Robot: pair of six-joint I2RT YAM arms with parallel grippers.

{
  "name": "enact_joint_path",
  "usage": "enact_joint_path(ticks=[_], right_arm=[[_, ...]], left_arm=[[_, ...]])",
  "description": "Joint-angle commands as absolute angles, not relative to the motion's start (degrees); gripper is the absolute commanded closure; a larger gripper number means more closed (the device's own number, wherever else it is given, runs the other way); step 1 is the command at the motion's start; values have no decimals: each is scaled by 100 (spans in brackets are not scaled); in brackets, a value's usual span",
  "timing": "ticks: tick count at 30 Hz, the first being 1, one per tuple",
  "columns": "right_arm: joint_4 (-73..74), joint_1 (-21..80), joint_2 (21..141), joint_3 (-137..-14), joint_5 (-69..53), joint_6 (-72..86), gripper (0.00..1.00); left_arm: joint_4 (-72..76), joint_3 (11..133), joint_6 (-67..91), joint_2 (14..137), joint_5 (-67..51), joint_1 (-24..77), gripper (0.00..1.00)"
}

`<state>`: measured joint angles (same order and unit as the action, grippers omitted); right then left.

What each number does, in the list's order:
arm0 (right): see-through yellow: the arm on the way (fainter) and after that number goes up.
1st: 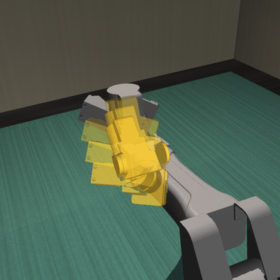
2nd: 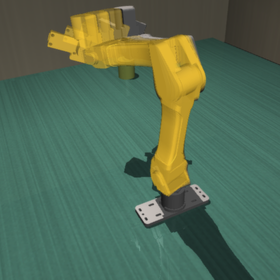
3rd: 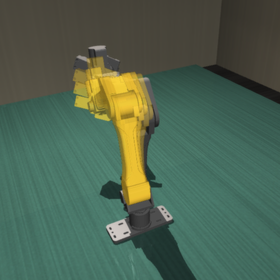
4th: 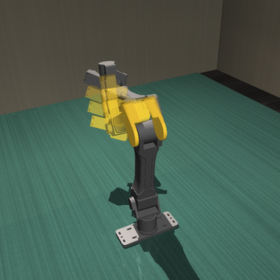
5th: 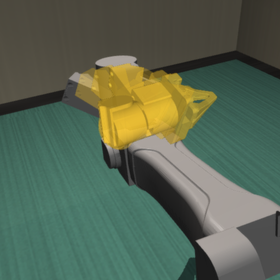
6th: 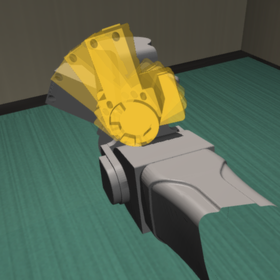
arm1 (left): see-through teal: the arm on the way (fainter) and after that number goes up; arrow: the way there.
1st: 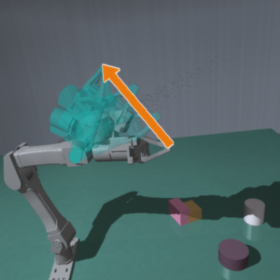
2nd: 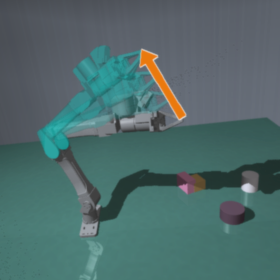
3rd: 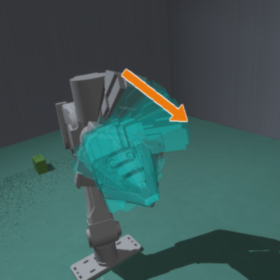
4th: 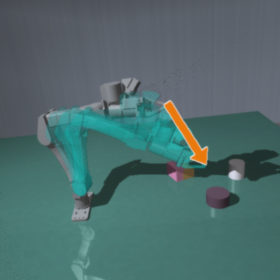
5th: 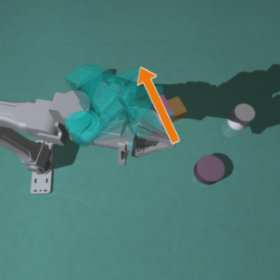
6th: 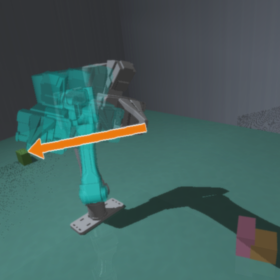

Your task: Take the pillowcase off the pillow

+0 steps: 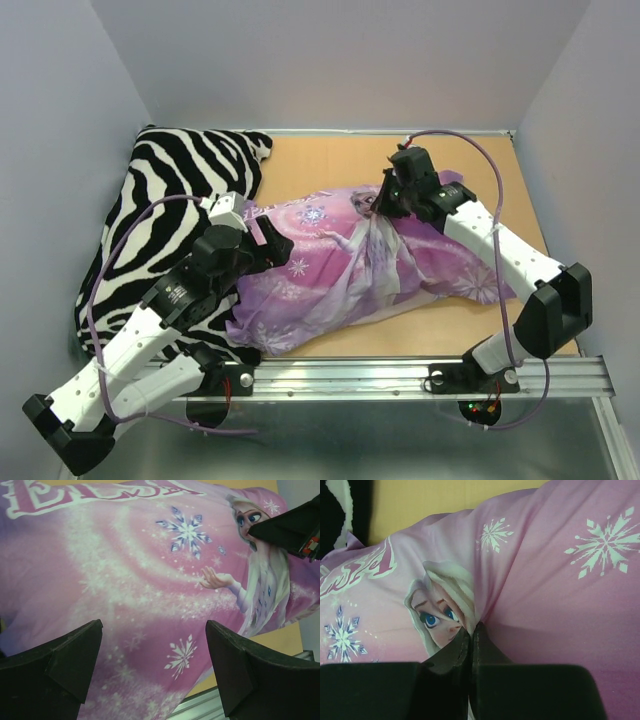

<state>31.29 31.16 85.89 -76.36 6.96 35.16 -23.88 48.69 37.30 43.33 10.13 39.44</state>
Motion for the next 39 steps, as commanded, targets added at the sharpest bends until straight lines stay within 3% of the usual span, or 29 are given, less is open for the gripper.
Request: enact_joint_path(ticks=[1,21,28,29,30,31,32,33,34,36,39], right_arm=[[2874,2734,8429,-8042,484,3647,99],[2725,2127,8033,-7761,563,3542,99],[2567,2118,7858,-7471,378,3507,100],[2558,2118,7840,-7445,395,3498,100],[2558,2118,7805,-7410,378,3463,99],[2558,2109,7787,-7400,361,3428,99],[2558,2118,7778,-7400,334,3393,99],[2566,2118,7717,-7392,290,3332,76],[2584,2118,7647,-7383,194,3209,58],[2741,2118,7358,-7365,289,3095,22],[3136,2118,7032,-7453,544,3067,7]], left_arm=[[-2584,4808,4157,4069,1713,4156,5],[-3340,4500,4798,4464,1819,5001,1],[-2419,4289,4764,4710,2030,5071,1],[-2321,4298,4729,4781,2048,5080,4],[-2233,4298,4668,4886,2065,5080,16],[-2145,4307,4667,4904,2048,5080,16],[-1953,4341,4571,4896,2022,5080,52],[-1908,4385,4544,4887,2030,5080,67],[-1872,4464,4500,4878,2082,5080,100],[-1863,4718,4421,4860,2109,5089,100],[-1863,4992,4359,4860,2136,5080,100]])
